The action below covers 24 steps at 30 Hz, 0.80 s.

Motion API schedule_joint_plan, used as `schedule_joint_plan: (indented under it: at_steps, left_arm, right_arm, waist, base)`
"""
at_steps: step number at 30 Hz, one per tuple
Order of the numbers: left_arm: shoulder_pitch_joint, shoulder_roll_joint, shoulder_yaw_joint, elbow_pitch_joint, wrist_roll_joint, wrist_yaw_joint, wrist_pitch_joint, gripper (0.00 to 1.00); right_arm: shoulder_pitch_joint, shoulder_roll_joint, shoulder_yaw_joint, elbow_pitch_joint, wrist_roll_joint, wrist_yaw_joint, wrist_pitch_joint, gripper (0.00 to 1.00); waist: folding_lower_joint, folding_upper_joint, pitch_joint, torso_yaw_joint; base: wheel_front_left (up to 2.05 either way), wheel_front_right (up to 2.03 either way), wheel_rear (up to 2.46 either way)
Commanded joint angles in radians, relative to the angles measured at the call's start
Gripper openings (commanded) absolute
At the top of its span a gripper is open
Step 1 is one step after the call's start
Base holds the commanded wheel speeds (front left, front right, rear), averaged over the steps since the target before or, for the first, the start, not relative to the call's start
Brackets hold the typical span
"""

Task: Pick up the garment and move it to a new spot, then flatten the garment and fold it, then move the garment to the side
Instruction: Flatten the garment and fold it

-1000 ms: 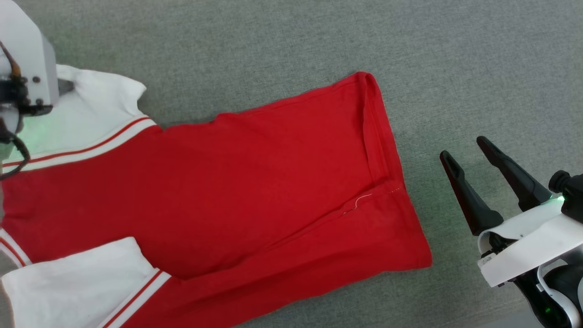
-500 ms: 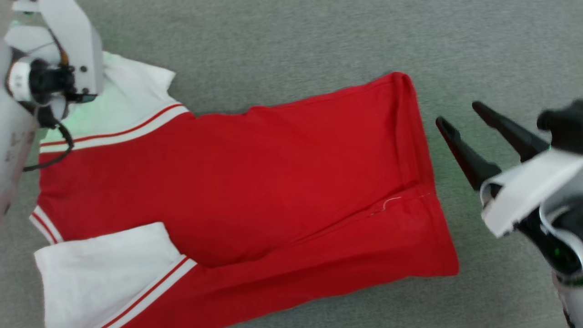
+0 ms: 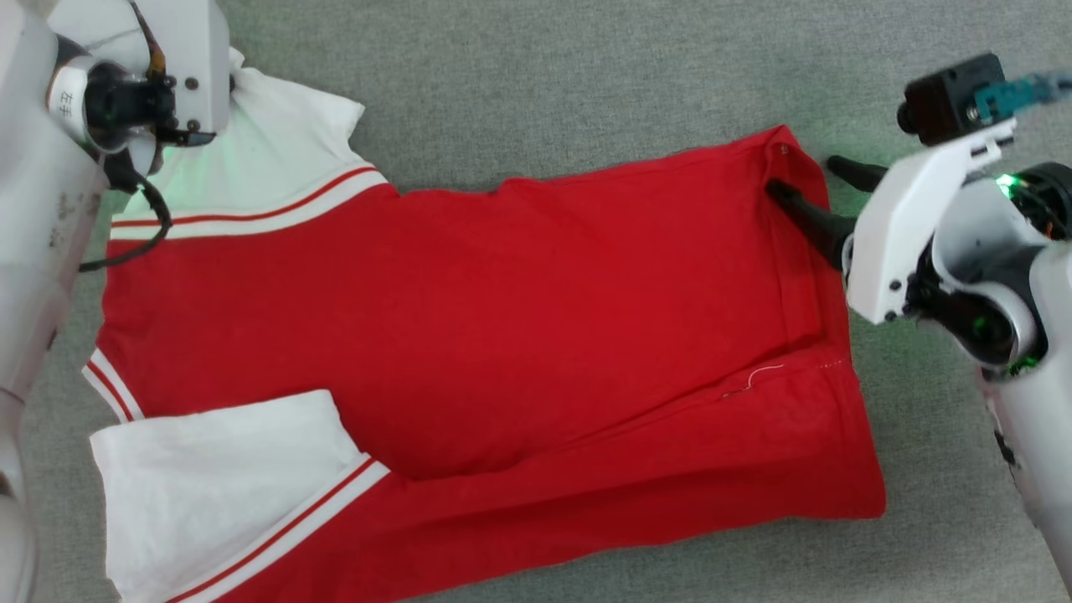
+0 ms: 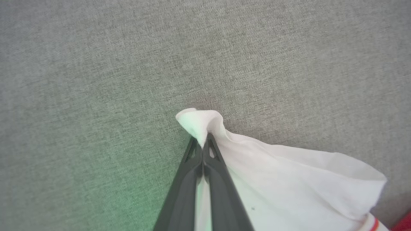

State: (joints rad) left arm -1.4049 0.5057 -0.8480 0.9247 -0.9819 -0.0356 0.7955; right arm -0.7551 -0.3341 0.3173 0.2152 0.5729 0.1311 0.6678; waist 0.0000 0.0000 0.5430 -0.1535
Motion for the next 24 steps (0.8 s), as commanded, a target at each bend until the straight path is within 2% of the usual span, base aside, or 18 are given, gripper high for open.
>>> schedule_joint_plan:
  at_steps: [1,3,4,5,12,18,24]
  left_arm:
    - [0.027,-0.019,-0.014,0.024,0.01,-0.006,-0.003,0.0]
    - [0.024,-0.024,-0.015,0.039,0.009,-0.011,-0.008,0.0]
    - [0.022,-0.027,-0.016,0.047,0.008,-0.015,-0.011,0.0]
    - [0.021,-0.028,-0.016,0.054,0.008,-0.017,-0.011,0.0]
    - [0.005,-0.044,-0.017,0.091,0.002,-0.029,-0.025,0.0]
    - [-0.005,-0.062,-0.01,0.105,-0.012,-0.046,-0.04,0.0]
    - [-0.006,-0.054,-0.026,0.087,-0.004,-0.066,-0.044,0.0]
  right_arm:
    - [-0.015,0.014,0.011,0.041,0.005,-0.001,0.038,1.0]
    - [-0.034,0.028,0.024,0.086,0.006,-0.001,0.092,1.0]
    - [-0.042,0.033,0.037,0.103,0.005,-0.001,0.124,0.93]
    - [-0.047,0.041,0.042,0.117,0.01,-0.001,0.149,0.0]
    - [-0.106,0.057,0.051,0.145,0.02,0.0,0.24,0.0]
    - [-0.132,0.031,0.039,0.13,0.036,0.0,0.203,0.0]
    - [-0.094,-0.024,0.053,0.097,0.071,0.0,0.156,0.0]
  waist:
    - [0.0,0.0,0.0,-0.001]
    - [0.0,0.0,-0.001,-0.002]
    - [0.0,0.0,-0.002,-0.002]
    - [0.0,0.0,-0.003,-0.003]
    - [0.0,0.0,-0.011,-0.002]
    - [0.0,0.0,-0.042,0.023]
    - [0.0,0.0,-0.093,0.064]
  base:
    - [0.0,0.0,0.0]
    - [0.0,0.0,0.0]
    - [0.0,0.0,0.0]
    - [0.0,0.0,0.0]
    - [0.0,0.0,0.0]
    - [0.0,0.0,0.0]
    - [0.0,0.0,0.0]
